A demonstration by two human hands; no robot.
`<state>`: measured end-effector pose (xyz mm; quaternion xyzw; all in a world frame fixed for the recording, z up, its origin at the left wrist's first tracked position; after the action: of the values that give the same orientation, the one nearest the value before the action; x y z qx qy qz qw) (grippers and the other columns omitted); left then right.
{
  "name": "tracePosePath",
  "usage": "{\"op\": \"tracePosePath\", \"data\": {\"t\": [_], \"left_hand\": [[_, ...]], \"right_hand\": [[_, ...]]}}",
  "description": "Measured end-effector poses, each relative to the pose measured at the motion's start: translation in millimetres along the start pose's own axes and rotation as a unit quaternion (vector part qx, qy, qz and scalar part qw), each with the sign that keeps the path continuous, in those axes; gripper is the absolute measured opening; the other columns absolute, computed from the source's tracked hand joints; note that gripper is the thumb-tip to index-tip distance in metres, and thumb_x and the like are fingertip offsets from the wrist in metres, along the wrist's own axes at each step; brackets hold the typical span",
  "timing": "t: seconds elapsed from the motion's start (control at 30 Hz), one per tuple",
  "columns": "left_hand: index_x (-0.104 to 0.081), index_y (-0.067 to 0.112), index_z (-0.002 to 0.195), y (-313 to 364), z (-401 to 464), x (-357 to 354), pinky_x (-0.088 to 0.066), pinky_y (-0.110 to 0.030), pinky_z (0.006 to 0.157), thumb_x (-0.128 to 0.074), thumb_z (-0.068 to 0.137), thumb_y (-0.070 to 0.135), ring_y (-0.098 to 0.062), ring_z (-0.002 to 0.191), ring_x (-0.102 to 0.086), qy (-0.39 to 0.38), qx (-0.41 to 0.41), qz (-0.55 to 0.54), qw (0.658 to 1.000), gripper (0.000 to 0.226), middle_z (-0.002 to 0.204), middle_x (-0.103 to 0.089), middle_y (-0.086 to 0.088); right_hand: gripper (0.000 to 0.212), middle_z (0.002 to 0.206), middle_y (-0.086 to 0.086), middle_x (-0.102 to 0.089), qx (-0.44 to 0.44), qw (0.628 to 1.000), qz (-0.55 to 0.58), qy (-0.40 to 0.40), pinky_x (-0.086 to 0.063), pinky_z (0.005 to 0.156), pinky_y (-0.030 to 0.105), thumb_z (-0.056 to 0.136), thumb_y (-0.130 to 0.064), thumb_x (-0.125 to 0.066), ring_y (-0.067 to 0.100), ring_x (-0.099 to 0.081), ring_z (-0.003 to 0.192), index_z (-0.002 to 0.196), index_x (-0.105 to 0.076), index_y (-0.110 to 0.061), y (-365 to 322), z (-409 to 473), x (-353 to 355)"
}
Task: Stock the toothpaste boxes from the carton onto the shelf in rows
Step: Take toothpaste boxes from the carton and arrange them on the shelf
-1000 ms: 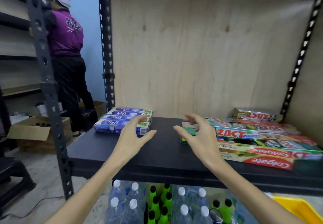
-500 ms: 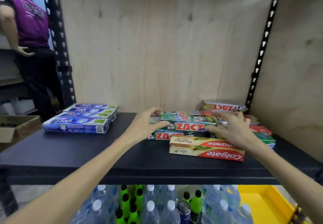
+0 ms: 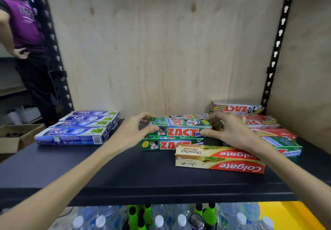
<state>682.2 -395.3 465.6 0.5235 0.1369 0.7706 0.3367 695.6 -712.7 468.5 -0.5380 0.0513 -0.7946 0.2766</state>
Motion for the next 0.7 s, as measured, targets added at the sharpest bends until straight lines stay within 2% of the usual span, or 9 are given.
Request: {"op": "tracePosePath", "data": {"t": [0.07, 0.13, 0.27, 0.33, 0.37, 0.43, 0.53, 0.63, 0.7], "left_hand": [[-0.064, 0.032, 0.126, -11.8, -4.0, 9.5, -0.051, -0.024, 0.095, -0.069, 0.091, 0.042, 0.013, 0.105, -0.058, 0.005, -0.001, -0.003, 1.000, 0.037, 0.113, -0.067, 0.020], [-0.064, 0.029, 0.128, -21.2, -9.4, 15.5, -0.049, -0.028, 0.101, -0.069, 0.092, 0.040, 0.012, 0.108, -0.058, 0.019, -0.001, -0.002, 1.000, 0.038, 0.114, -0.066, 0.022], [-0.062, 0.024, 0.121, -25.4, -28.8, 13.4, -0.045, -0.039, 0.102, -0.072, 0.089, 0.042, -0.014, 0.115, -0.055, 0.187, 0.035, 0.058, 0.980, 0.038, 0.119, -0.061, 0.006], [-0.062, 0.026, 0.108, -10.8, -45.3, 5.5, -0.044, -0.042, 0.097, -0.071, 0.088, 0.038, -0.019, 0.109, -0.053, 0.263, 0.041, 0.060, 0.962, 0.025, 0.109, -0.059, 0.006], [-0.063, 0.028, 0.103, -0.8, -52.1, -0.6, -0.043, -0.041, 0.095, -0.069, 0.090, 0.037, -0.018, 0.106, -0.054, 0.268, 0.036, 0.048, 0.961, 0.017, 0.105, -0.061, 0.009], [-0.067, 0.030, 0.103, 19.3, -61.6, -15.9, -0.041, -0.040, 0.097, -0.063, 0.093, 0.042, -0.017, 0.108, -0.054, 0.232, 0.024, 0.036, 0.972, 0.016, 0.105, -0.067, 0.013], [-0.067, 0.029, 0.119, 38.0, -68.5, -30.0, -0.031, -0.033, 0.102, -0.049, 0.098, 0.056, -0.013, 0.122, -0.049, 0.166, 0.042, 0.020, 0.985, 0.038, 0.120, -0.066, 0.013], [-0.061, 0.039, 0.126, 36.0, -64.5, -27.0, -0.024, -0.033, 0.103, -0.034, 0.096, 0.072, -0.013, 0.129, -0.045, 0.117, 0.033, 0.016, 0.992, 0.052, 0.125, -0.064, 0.015], [-0.057, 0.045, 0.128, 30.6, -60.5, -19.6, -0.026, -0.037, 0.105, -0.030, 0.087, 0.085, -0.012, 0.129, -0.046, 0.087, 0.032, 0.030, 0.995, 0.063, 0.125, -0.063, 0.018]], "right_hand": [[0.068, 0.115, -0.017, -0.065, 0.001, 0.999, 0.031, -0.014, -0.028, 0.104, 0.039, 0.069, -0.083, -0.062, 0.011, -0.054, 0.119, 0.121, -0.062, -0.039, -11.9, 3.3, -7.5], [0.071, 0.114, -0.018, -0.066, 0.000, 0.998, 0.052, -0.030, -0.032, 0.110, 0.047, 0.066, -0.085, -0.062, 0.012, -0.057, 0.116, 0.120, -0.062, -0.039, -25.6, 5.1, -13.6], [0.072, 0.113, -0.014, -0.069, -0.007, 0.999, 0.045, 0.006, -0.025, 0.097, 0.040, 0.067, -0.081, -0.064, 0.011, -0.055, 0.110, 0.123, -0.065, -0.035, -53.3, -2.9, -17.0], [0.073, 0.108, -0.011, -0.071, -0.019, 0.998, 0.039, 0.034, -0.024, 0.096, 0.042, 0.066, -0.083, -0.063, 0.013, -0.056, 0.108, 0.120, -0.067, -0.033, -64.0, -10.1, -18.7], [0.076, 0.104, -0.011, -0.072, -0.027, 0.998, 0.037, 0.045, -0.025, 0.098, 0.044, 0.063, -0.086, -0.061, 0.014, -0.058, 0.108, 0.117, -0.068, -0.033, -68.5, -13.4, -20.8], [0.080, 0.099, -0.012, -0.072, -0.038, 0.997, 0.026, 0.061, -0.025, 0.100, 0.046, 0.060, -0.092, -0.054, 0.015, -0.060, 0.107, 0.113, -0.070, -0.033, -76.6, -19.3, -25.1], [0.071, 0.098, -0.013, -0.073, -0.022, 0.997, 0.035, 0.070, -0.025, 0.094, 0.042, 0.074, -0.087, -0.047, 0.012, -0.060, 0.107, 0.113, -0.072, -0.034, -93.6, -31.3, -27.0], [0.040, 0.103, -0.018, -0.074, 0.015, 0.994, 0.105, 0.024, -0.025, 0.094, 0.039, 0.099, -0.061, -0.043, 0.005, -0.061, 0.111, 0.119, -0.070, -0.039, -106.6, -39.1, -32.8], [0.030, 0.110, -0.020, -0.072, 0.045, 0.986, 0.156, -0.028, -0.034, 0.105, 0.043, 0.106, -0.041, -0.043, 0.002, -0.060, 0.115, 0.124, -0.067, -0.040, -110.4, -37.4, -39.0]]}}
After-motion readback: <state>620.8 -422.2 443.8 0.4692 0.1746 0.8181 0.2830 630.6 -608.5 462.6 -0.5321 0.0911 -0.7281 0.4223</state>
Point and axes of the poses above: each hand's wrist, its own z-axis towards the middle knuckle, its own x-axis out of the back of the hand, y = z × x, the point moved 3 cm from there along z, towards the middle knuckle
